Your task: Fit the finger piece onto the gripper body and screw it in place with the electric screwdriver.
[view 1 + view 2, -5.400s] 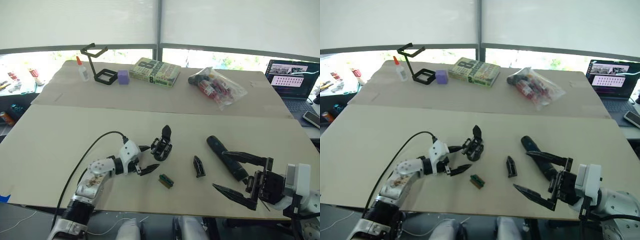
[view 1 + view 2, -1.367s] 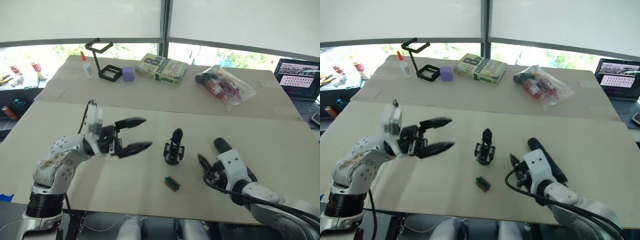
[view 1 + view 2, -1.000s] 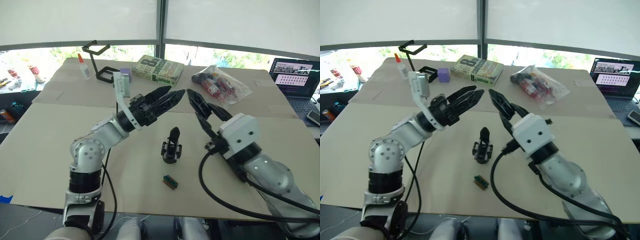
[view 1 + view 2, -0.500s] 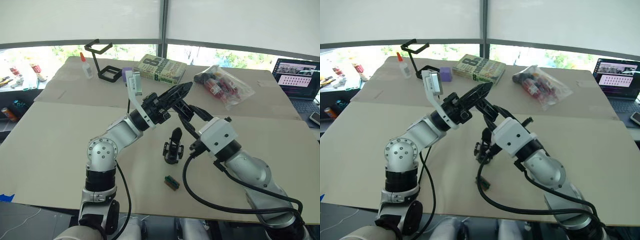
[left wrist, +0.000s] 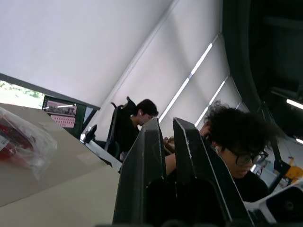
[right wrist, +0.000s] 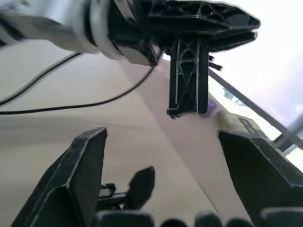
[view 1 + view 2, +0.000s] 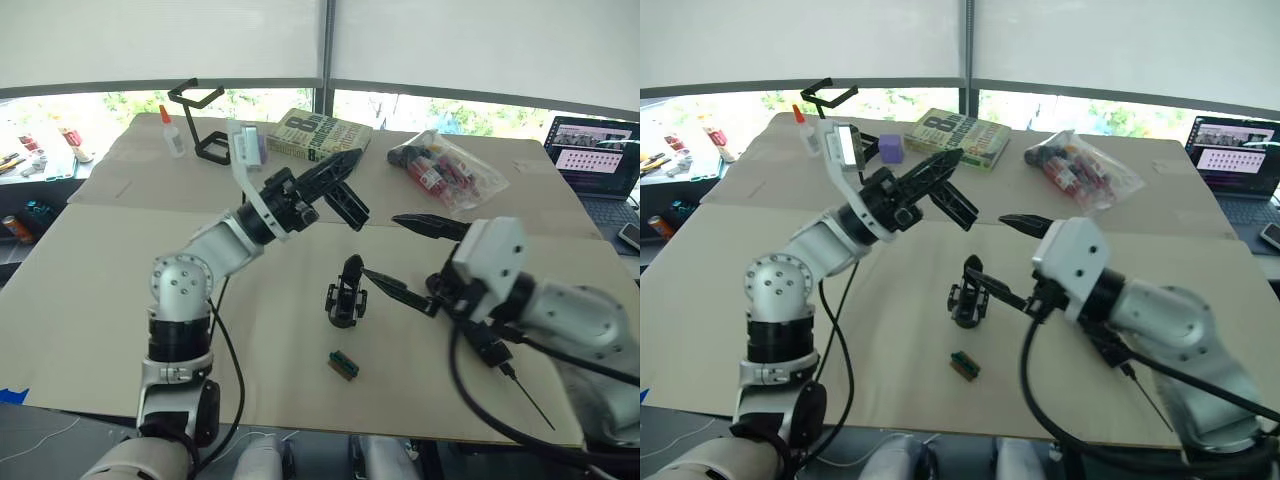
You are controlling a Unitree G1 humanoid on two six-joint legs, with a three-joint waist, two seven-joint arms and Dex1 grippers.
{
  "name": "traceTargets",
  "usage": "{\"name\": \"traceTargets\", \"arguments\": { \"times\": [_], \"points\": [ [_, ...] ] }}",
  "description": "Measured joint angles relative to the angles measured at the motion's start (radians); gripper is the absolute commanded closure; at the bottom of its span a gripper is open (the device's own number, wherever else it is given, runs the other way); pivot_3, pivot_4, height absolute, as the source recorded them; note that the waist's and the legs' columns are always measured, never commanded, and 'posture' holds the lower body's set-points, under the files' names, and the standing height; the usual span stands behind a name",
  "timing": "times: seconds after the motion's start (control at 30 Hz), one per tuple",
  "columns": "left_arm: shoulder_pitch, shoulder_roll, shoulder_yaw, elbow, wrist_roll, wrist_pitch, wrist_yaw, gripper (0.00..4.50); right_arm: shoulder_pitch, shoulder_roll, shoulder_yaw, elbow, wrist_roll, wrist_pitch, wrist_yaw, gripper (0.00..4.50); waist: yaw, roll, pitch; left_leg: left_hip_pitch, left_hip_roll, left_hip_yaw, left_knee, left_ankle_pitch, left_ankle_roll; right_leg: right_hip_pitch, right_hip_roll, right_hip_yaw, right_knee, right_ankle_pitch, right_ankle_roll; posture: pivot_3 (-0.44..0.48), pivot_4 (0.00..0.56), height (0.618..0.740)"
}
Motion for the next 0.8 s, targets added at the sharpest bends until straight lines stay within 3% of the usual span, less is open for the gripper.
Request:
{"name": "traceTargets", "arguments": {
  "times": [0.13,0.2,0.37,0.6,0.8],
  "points": [
    [-0.087,0.216,-0.125,0.078,0.07,0.139,-0.251,4.5,-0.142,-0.144,-0.035,0.156,0.21,0.209,0.106,0.59,-0.004,0.0,0.001,0.0,0.0,0.0,-0.001,0.0,0.001,0.0,0.0,0.0,0.0,0.0,-0.001,0.0,0.15,0.74],
    [-0.133,0.264,-0.192,0.084,0.113,0.172,-0.37,4.5,-0.224,-0.16,-0.001,0.226,0.309,0.333,0.135,0.59,-0.004,0.0,0.001,-0.001,0.0,0.0,-0.001,0.0,0.001,-0.001,0.0,-0.001,-0.001,0.0,-0.001,0.0,0.15,0.74],
    [-0.173,0.268,-0.282,0.073,0.18,0.171,-0.532,4.5,-0.401,-0.109,0.137,0.328,0.411,0.553,0.109,0.59,-0.001,0.001,0.002,-0.003,0.001,-0.001,-0.001,0.0,0.001,-0.003,-0.001,-0.001,-0.001,0.0,-0.001,0.0,0.15,0.74],
    [-0.172,0.231,-0.29,0.066,0.216,0.187,-0.564,4.5,-0.555,0.067,0.198,0.405,0.519,0.793,-0.03,0.59,-0.001,0.002,0.002,-0.011,0.001,-0.002,0.0,0.0,0.001,-0.008,-0.002,-0.004,0.001,0.001,0.0,0.0,0.15,0.74],
    [-0.167,0.234,-0.293,0.05,0.253,0.191,-0.573,4.5,-0.572,0.108,0.195,0.414,0.539,0.859,-0.09,0.59,0.002,0.002,0.002,-0.022,0.0,-0.005,0.006,0.0,0.001,-0.015,-0.003,-0.01,0.006,0.001,0.001,0.0,0.15,0.74]
  ]
}}
